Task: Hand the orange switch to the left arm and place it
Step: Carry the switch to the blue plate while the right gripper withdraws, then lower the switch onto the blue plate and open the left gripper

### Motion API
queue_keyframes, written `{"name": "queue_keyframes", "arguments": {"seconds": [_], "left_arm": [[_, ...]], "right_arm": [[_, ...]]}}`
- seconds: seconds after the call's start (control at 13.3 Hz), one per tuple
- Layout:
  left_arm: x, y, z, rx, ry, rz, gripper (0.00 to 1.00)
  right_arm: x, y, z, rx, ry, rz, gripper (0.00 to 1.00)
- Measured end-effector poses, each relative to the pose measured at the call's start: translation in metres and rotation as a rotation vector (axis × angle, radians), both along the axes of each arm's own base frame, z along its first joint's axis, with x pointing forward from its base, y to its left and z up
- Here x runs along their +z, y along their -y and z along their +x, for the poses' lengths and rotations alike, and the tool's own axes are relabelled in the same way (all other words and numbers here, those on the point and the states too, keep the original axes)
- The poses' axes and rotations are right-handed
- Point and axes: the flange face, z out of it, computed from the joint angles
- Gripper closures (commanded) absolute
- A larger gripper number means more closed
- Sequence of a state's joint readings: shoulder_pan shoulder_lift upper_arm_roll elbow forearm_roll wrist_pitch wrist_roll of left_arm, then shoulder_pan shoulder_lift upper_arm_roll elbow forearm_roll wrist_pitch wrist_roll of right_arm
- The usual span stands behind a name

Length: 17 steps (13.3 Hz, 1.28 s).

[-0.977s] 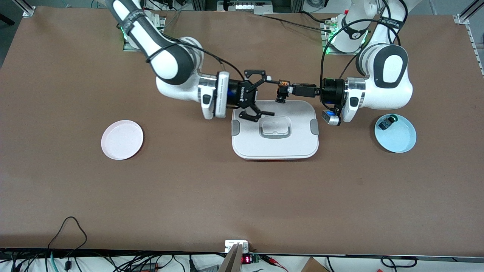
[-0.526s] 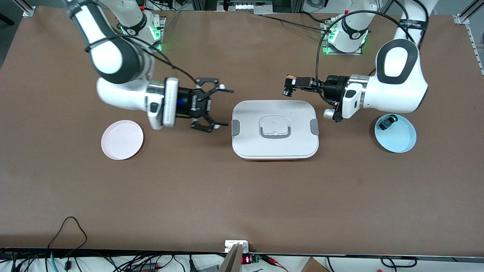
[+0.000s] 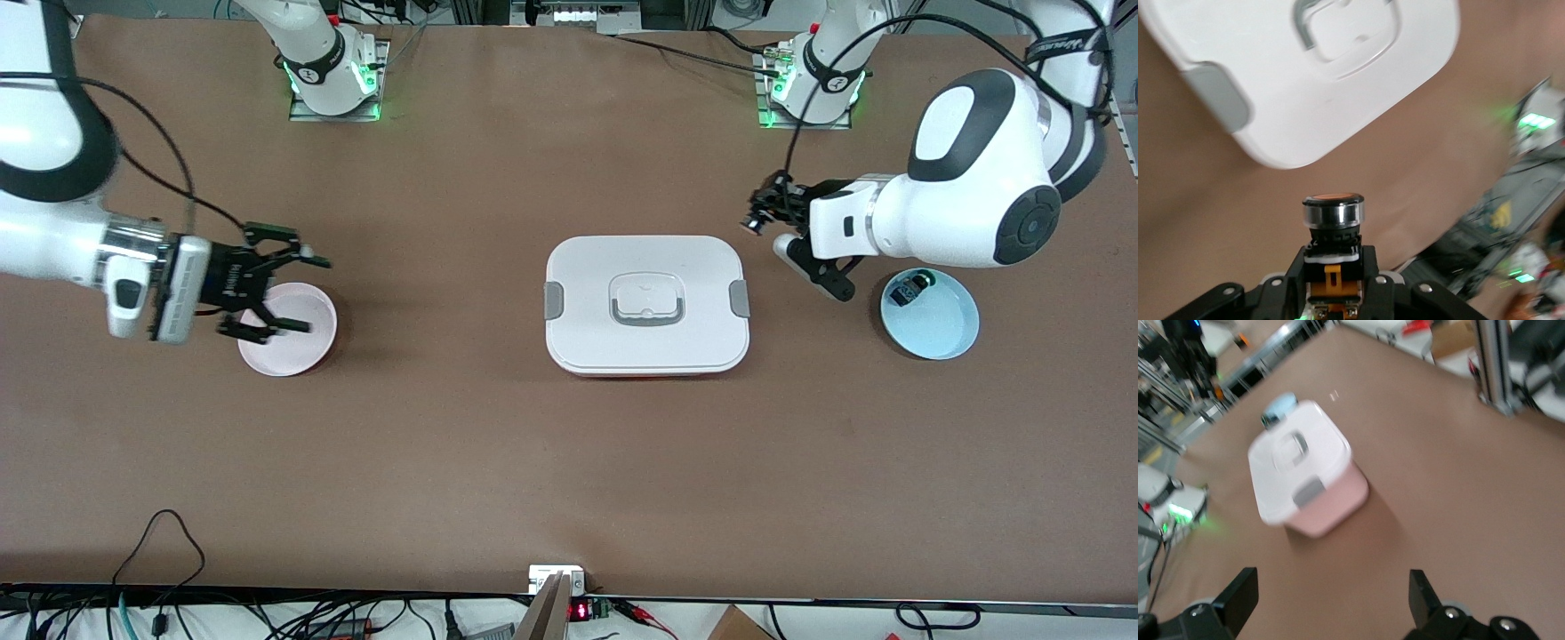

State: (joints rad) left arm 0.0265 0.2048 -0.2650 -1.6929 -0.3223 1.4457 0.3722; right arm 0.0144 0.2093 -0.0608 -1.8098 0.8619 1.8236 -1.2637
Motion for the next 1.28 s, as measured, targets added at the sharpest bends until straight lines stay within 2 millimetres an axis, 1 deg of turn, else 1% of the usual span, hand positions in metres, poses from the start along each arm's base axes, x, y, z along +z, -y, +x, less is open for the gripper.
{"name": "queue_keyframes", "arguments": {"seconds": [0.08,0.15,0.23,0.3,0.45,0.6,0.68,0.75,0.83,1.13,1.28], "left_arm": [[0.002,-0.012,0.003,-0.099,0.041,0.047,0.82],[0.002,-0.024,0.006,-0.201,0.077,0.091,0.82],[0.0,-0.037,0.009,-0.303,0.103,0.134,0.82],[0.0,-0.052,0.014,-0.402,0.127,0.17,0.82],[-0.004,-0.08,0.028,-0.585,0.183,0.202,0.82],[-0.017,-0.1,0.041,-0.733,0.192,0.22,0.82],[-0.028,-0.109,0.046,-0.775,0.185,0.213,0.82],[-0.041,-0.121,0.051,-0.801,0.181,0.199,0.84],[-0.056,-0.137,0.054,-0.822,0.188,0.181,0.84],[-0.118,-0.215,0.057,-0.888,0.238,0.115,0.84],[-0.148,-0.246,0.062,-0.914,0.25,0.131,0.84]], "right_arm": [[0.0,0.023,-0.002,0.013,-0.015,-0.086,0.0],[0.006,0.038,-0.003,0.015,-0.031,-0.172,0.0],[0.016,0.042,-0.004,0.009,-0.053,-0.251,0.0],[0.03,0.038,-0.006,-0.004,-0.08,-0.319,0.0],[0.062,0.016,-0.012,-0.045,-0.115,-0.43,0.0],[0.09,-0.008,-0.017,-0.09,-0.112,-0.559,0.0],[0.1,-0.014,-0.019,-0.098,-0.093,-0.615,0.0],[0.108,-0.015,-0.018,-0.103,-0.074,-0.66,0.0],[0.113,-0.013,-0.017,-0.107,-0.058,-0.686,0.0],[0.115,-0.003,-0.009,-0.146,-0.015,-0.692,0.0],[0.116,-0.003,-0.009,-0.189,-0.037,-0.691,0.0]]}}
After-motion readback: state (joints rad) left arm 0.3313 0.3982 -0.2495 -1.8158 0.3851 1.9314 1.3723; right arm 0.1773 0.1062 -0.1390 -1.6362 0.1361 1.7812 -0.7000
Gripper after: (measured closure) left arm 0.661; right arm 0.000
